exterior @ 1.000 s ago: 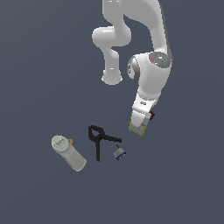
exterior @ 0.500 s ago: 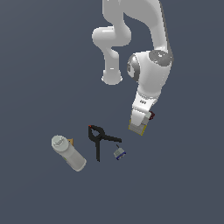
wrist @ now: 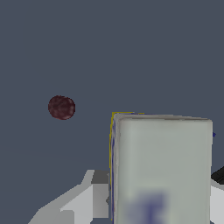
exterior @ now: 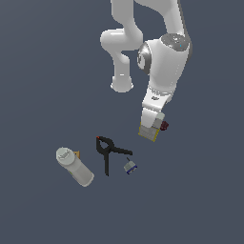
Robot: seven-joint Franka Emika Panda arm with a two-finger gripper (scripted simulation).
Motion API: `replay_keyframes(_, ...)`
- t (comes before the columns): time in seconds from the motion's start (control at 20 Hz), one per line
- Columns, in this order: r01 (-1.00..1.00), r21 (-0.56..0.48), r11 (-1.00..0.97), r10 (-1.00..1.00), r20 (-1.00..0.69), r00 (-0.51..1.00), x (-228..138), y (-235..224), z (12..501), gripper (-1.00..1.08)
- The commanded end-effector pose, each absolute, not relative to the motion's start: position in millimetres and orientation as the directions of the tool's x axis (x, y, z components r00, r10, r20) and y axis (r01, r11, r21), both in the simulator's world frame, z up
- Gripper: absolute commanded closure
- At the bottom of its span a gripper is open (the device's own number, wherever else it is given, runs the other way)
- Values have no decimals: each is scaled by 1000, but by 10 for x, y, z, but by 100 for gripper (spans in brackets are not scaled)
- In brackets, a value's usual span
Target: Pick up a designated object from a clutter of objects.
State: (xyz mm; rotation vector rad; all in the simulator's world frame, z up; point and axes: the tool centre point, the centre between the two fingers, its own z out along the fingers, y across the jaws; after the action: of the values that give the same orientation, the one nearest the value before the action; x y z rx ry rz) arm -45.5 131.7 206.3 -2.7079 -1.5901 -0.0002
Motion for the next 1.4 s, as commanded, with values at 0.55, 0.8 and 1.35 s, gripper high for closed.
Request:
replay_keyframes(0.55,874,-2,-486,874,3,486,-659,1006,3354,108)
replay_keyframes(0.8,874,-2,-487,874,3,487,-730,881,3854,108)
replay_keyframes(1.35,873,-1,-488,873,1,488,-830,658,4756,108)
